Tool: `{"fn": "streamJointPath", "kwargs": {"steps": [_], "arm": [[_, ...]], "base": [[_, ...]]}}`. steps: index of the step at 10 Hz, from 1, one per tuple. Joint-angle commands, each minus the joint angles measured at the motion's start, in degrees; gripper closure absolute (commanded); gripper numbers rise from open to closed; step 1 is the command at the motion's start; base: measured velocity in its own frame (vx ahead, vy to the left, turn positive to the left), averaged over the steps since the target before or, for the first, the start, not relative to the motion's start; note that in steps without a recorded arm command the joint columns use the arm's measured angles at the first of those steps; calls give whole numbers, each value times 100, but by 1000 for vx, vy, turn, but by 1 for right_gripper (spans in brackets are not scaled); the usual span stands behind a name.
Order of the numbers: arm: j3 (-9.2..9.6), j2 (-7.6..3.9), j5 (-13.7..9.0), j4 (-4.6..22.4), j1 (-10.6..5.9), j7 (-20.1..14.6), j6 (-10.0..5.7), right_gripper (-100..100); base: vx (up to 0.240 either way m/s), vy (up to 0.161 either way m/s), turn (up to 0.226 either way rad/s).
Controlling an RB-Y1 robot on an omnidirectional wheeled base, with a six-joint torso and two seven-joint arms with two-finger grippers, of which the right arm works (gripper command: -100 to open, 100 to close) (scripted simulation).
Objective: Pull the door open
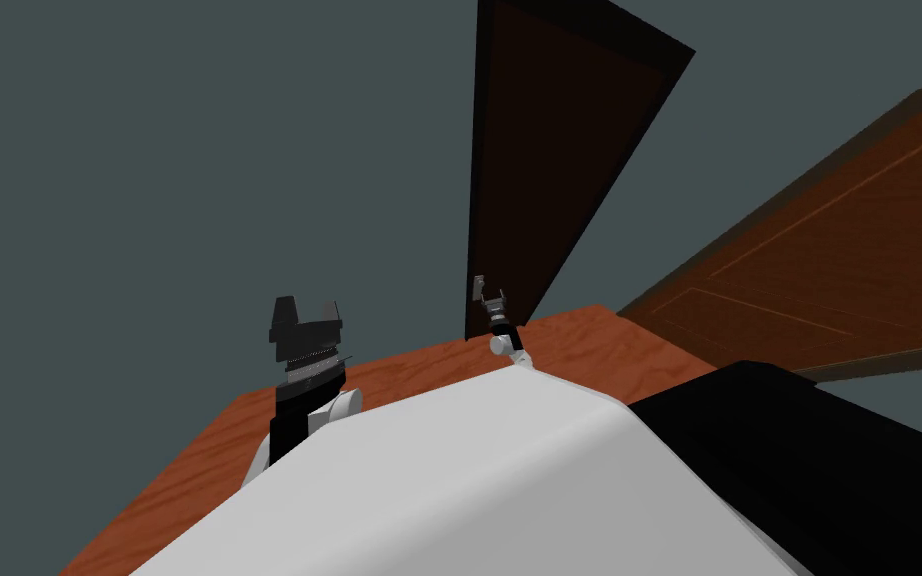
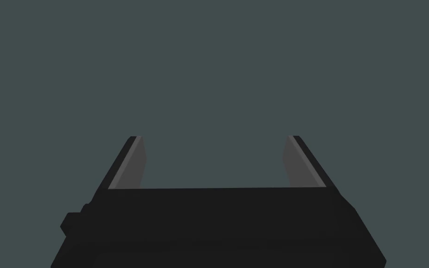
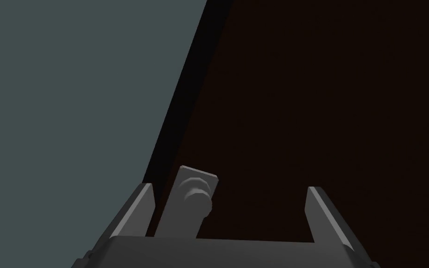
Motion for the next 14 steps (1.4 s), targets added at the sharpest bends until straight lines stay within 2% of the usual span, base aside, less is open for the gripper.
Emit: {"fn": "streamJointPath", "kwargs": {"steps": [1,7,14], "arm": [[53,-49,-234,266,-130,-150,5,-100],[194,-233,-1115,1104,-561,-649,103,-100],[324,-401,-1924,1872,-957,-1106,193,-100]], "base": [[17,-97,196],[4,-109,166],[-14,-94,128]]}}
